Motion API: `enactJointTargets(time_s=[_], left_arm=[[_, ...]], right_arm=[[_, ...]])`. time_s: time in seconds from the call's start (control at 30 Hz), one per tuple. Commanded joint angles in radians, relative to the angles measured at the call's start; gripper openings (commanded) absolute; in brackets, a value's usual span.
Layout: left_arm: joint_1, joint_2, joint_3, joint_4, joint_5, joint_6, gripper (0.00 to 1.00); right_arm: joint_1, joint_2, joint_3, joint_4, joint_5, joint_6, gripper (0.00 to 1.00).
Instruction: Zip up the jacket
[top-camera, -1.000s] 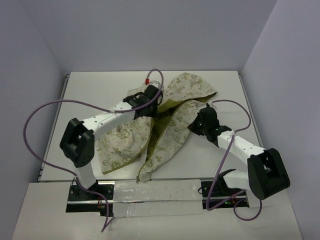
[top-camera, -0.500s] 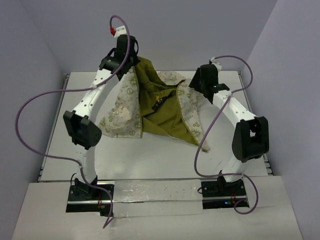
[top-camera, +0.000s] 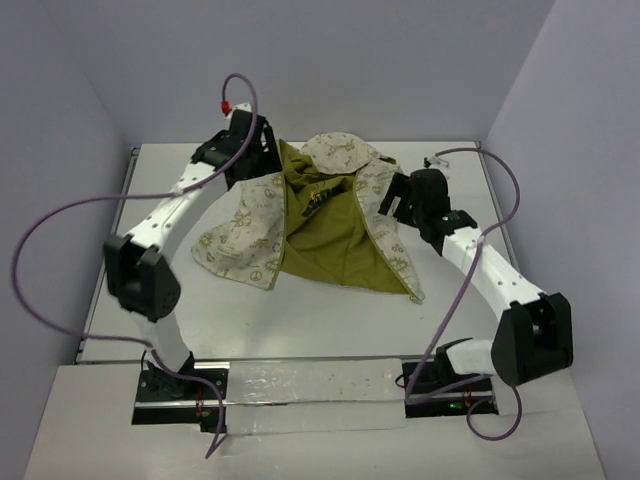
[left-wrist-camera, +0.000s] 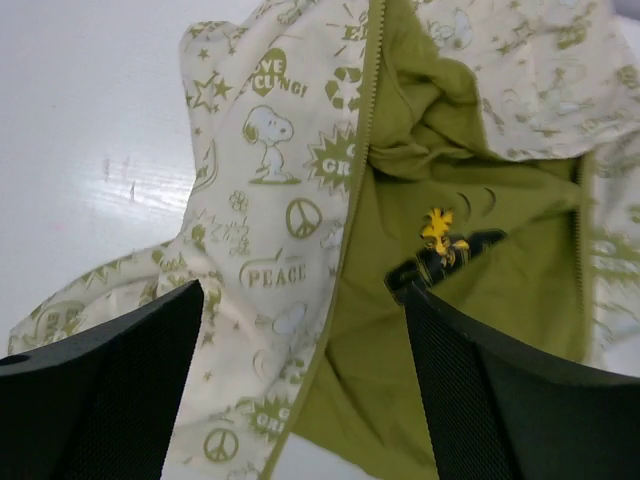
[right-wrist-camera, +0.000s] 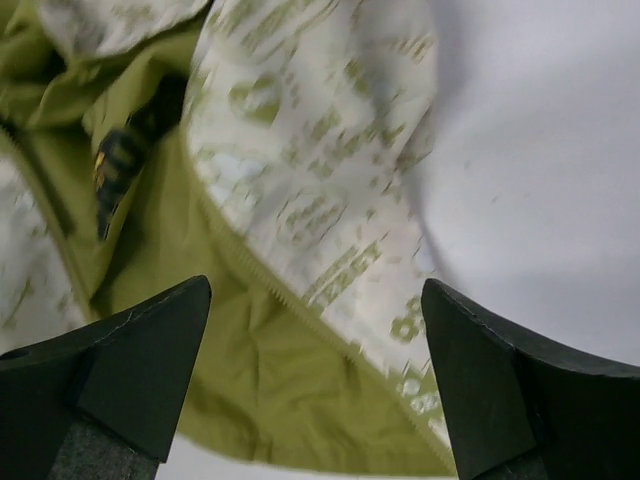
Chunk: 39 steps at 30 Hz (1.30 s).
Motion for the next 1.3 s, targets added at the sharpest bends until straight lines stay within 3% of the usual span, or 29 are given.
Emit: enactJointTargets(time_s=[0.0,0.13,0.33,0.5,0.67,0.9,1.03,1.27], left_arm=[[-0.005,-0.283,-0.318,0.140,0.055,-0.069,0.84],[-0.008,-0.458,-0.573,0.212,0.087,-0.132,0.83],[0.022,-0.668,-0.803,0.223,0.076,-0.226,0.88],[0.071,-0.703,-0.770,0.147,0.045,-0.239,0.88],[0.080,-0.716,-0.780,0.156,0.030,-0.223,0.89],[0.091,-0.656,-0.777,0.171,0.057,-0.233,0.89],[0.094,-0.662,-0.786,0.179,0.052,-0.228,0.89],[0.100,-0.677,-0.785,0.166,0.038,-0.230,0.89]], right_arm=[[0.144,-0.068,-0.090,0.082,-0.041,0.050,0.92],[0.299,-0.052,-0.135,0.161,-0.094,0.136,0.89],[0.537,0.165,-0.075,0.371,-0.181,0.314,0.84],[0.573,0.402,-0.042,0.534,-0.289,0.472,0.80],[0.604,0.548,0.046,0.540,-0.274,0.504,0.74],[0.627,0.640,0.064,0.544,-0.259,0.569,0.69],[0.643,0.691,0.139,0.432,-0.194,0.582,0.66],[0.648,0.725,0.182,0.362,-0.095,0.630,0.48]])
